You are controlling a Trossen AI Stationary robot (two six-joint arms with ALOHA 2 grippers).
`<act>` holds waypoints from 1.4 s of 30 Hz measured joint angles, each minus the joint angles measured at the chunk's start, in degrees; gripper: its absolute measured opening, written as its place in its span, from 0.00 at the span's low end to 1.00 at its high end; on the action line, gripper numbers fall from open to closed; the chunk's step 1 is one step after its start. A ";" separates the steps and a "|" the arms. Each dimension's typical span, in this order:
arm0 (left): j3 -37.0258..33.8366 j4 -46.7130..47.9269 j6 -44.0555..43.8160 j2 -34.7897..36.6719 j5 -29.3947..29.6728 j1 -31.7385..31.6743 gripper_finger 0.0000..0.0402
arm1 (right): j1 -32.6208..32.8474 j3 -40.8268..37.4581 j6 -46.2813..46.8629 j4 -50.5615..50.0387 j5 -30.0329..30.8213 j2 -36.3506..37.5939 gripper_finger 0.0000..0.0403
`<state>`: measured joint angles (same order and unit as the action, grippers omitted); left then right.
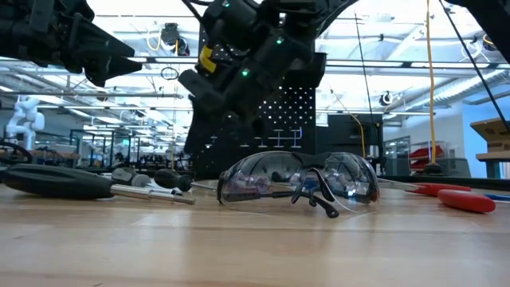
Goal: Hang tools onto peg board
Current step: Hang the black screwdriver onto the peg board
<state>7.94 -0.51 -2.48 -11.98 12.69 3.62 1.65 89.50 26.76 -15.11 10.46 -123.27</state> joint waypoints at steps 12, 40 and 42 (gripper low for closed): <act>0.00 0.15 -0.02 0.01 0.17 0.00 0.57 | 0.97 5.78 -0.67 -3.23 -1.25 -7.74 0.59; 0.02 1.22 -0.24 0.01 0.20 0.00 0.57 | 3.54 5.69 -15.03 5.09 6.59 3.96 0.19; 0.02 1.56 -0.26 0.01 0.20 -0.02 0.57 | 3.88 3.81 -17.80 8.64 11.42 6.95 0.19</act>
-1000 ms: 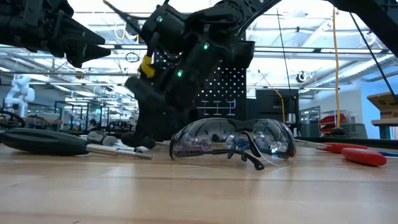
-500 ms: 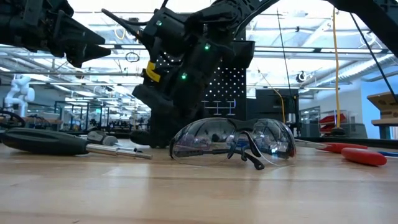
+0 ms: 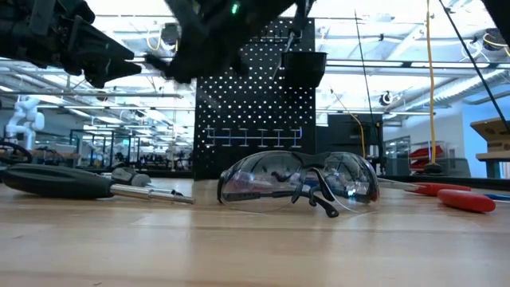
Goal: Hang tools onto peg board
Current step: Hang the black screwdriver onto the peg board
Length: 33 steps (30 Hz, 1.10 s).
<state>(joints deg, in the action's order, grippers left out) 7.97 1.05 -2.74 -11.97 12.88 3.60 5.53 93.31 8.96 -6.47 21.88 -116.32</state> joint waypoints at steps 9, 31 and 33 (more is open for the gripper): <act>0.00 -1.38 -2.93 -0.02 -0.71 0.00 0.57 | 0.13 -26.14 -10.36 35.98 12.90 10.44 0.19; -5.73 -43.52 -6.10 -23.40 -2.04 0.00 0.57 | -0.47 -35.57 -7.59 49.94 -1.92 9.72 0.19; -5.73 -47.76 -6.43 -26.93 -3.07 0.00 0.57 | -0.97 -35.60 -7.12 50.00 -5.02 9.72 0.19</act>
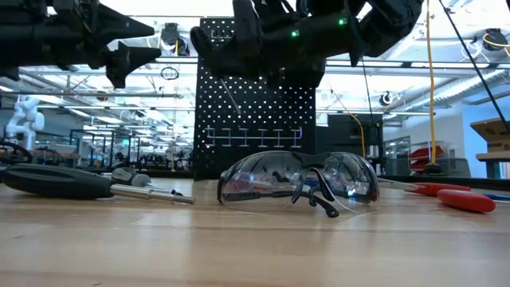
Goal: Hang tools onto peg board
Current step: Hang the black screwdriver onto the peg board
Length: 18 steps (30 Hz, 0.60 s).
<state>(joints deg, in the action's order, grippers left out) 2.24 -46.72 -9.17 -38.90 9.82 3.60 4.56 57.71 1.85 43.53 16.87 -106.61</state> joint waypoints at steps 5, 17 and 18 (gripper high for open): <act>0.92 -11.21 -0.63 -9.48 -4.12 0.00 0.57 | -0.33 0.04 0.09 3.03 -4.91 0.00 0.19; 11.80 -13.02 -1.00 -30.22 -8.44 1.42 0.57 | -0.29 0.04 1.01 0.00 -8.32 0.00 0.19; 12.13 -13.13 -1.00 -31.20 -8.45 1.42 0.57 | -0.30 0.04 1.30 -0.77 -8.31 0.00 0.19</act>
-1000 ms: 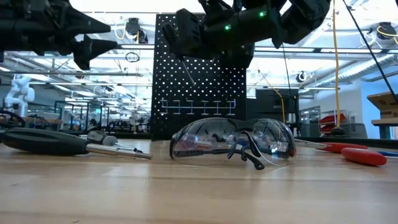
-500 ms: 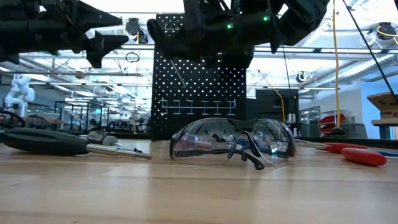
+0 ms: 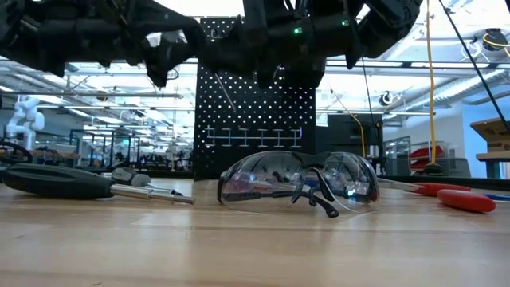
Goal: Hang tools onto peg board
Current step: Hang the black screwdriver onto the peg board
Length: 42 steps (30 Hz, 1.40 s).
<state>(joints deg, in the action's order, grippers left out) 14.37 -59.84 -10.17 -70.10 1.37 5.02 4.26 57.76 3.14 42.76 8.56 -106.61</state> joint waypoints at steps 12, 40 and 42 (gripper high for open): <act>2.89 -1.92 0.07 -5.43 -0.20 0.00 0.55 | 0.35 0.00 -0.23 -3.07 0.07 -0.02 0.19; 2.97 3.16 1.36 -5.67 0.21 -0.95 0.30 | -0.39 0.93 3.71 -7.19 -5.74 -0.09 0.64; 2.96 3.67 1.21 -5.67 0.24 -1.12 0.30 | -0.69 3.15 4.39 -12.44 -7.86 -0.09 0.64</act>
<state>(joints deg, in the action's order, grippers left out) 17.33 -56.17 -8.97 -75.77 1.61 3.90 3.57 60.91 7.53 30.32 0.70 -106.69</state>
